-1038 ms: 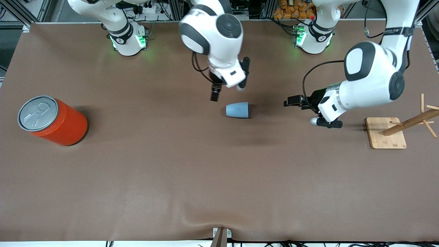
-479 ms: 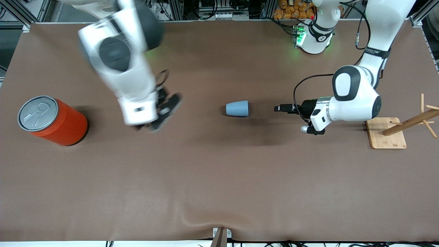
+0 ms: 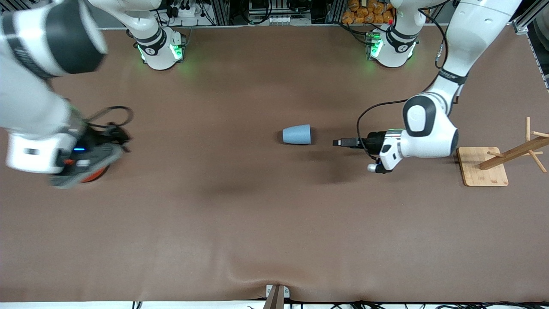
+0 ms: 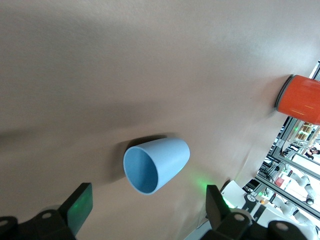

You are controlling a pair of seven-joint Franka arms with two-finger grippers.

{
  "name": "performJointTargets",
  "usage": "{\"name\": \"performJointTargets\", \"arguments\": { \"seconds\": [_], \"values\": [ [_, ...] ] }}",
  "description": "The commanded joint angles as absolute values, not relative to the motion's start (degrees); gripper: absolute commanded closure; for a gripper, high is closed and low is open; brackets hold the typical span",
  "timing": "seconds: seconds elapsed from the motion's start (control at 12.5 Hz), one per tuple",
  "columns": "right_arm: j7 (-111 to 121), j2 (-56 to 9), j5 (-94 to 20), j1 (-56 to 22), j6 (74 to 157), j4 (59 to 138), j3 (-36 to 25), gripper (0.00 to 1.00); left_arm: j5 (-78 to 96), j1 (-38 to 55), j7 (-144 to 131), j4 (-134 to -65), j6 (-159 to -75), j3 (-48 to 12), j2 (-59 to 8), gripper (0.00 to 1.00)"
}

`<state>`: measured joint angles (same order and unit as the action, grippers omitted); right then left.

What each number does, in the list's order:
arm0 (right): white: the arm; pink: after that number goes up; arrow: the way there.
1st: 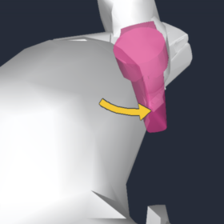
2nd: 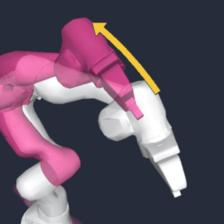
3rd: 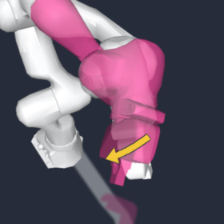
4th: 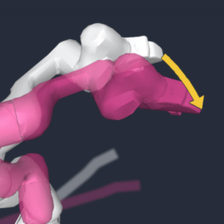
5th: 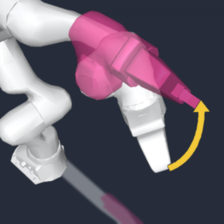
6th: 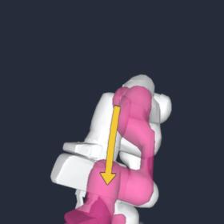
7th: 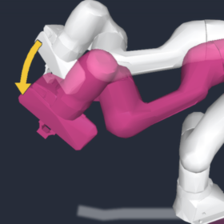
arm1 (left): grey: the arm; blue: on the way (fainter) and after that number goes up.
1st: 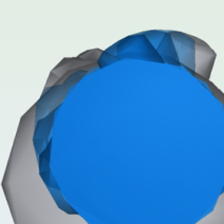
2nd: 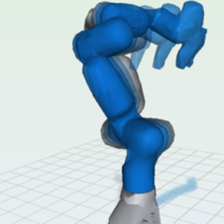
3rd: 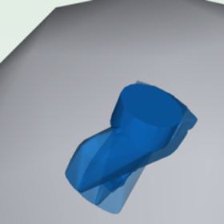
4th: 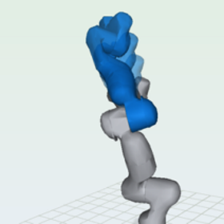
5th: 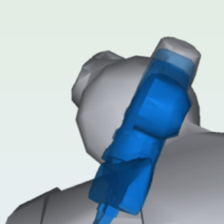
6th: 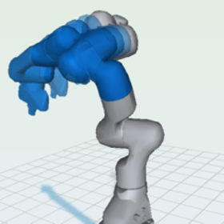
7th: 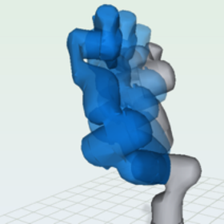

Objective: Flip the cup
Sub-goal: 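Withdraw the right gripper while the left gripper reaches the cup's base, then close the left gripper on the blue cup's base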

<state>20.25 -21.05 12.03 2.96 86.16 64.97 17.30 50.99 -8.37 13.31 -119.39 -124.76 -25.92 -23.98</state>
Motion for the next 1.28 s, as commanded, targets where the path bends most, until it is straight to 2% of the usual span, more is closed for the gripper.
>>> {"name": "performJointTargets", "arguments": {
  "seconds": [0.0, 0.08, 0.24, 0.48, 0.64, 0.72, 0.88, 1.04, 1.12, 1.2],
  "values": [
    [16.3, -17.6, 3.7, 4.0, 85.2, 66.5, 7.3, 0.0, 53.7, -7.6, 14.7, -120.6, -126.6, -26.1, -25.5, 0.0],
    [15.7, -16.2, -1.4, 3.7, 84.3, 68.0, 1.8, 0.0, 56.7, -7.6, 16.6, -121.4, -126.7, -26.2, -25.7, 0.0],
    [15.5, -11.1, -3.2, 2.7, 85.2, 74.7, -2.4, 0.0, 64.3, -6.9, 23.3, -123.6, -126.7, -26.3, -26.2, 0.0],
    [2.1, 3.7, -3.7, 2.7, 96.4, 97.1, -3.9, 0.0, 70.5, -5.5, 27.7, -126.3, -126.7, -26.3, -26.5, 0.0],
    [-20.6, 6.0, -3.7, 0.1, 94.1, 98.7, -1.9, 0.0, 74.1, -4.9, 30.2, -127.9, -127.4, -26.4, -26.5, 0.0],
    [-26.4, 6.0, -3.4, -0.1, 94.1, 98.6, -0.4, 0.0, 75.9, -4.5, 31.7, -128.0, -127.4, -26.3, -27.2, 0.07],
    [-24.5, 4.9, -3.5, 1.0, 94.1, 97.0, -0.3, 0.0, 78.4, -4.0, 35.2, -127.7, -127.8, -26.4, -29.2, 0.1],
    [-18.1, 0.6, -2.6, 1.8, 93.8, 92.0, -0.3, 0.0, 83.2, -1.9, 37.5, -127.6, -128.4, -26.3, -29.8, 0.1],
    [-12.8, -0.4, -2.6, 2.2, 93.6, 91.1, -0.4, 0.0, 85.7, -0.7, 37.7, -127.5, -128.7, -26.3, -29.9, 0.13],
    [-10.0, -0.3, -3.0, 2.7, 93.5, 91.1, -0.4, 0.0, 87.5, 0.6, 38.3, -127.4, -130.1, -26.3, -29.9, 0.21]
  ]
}}
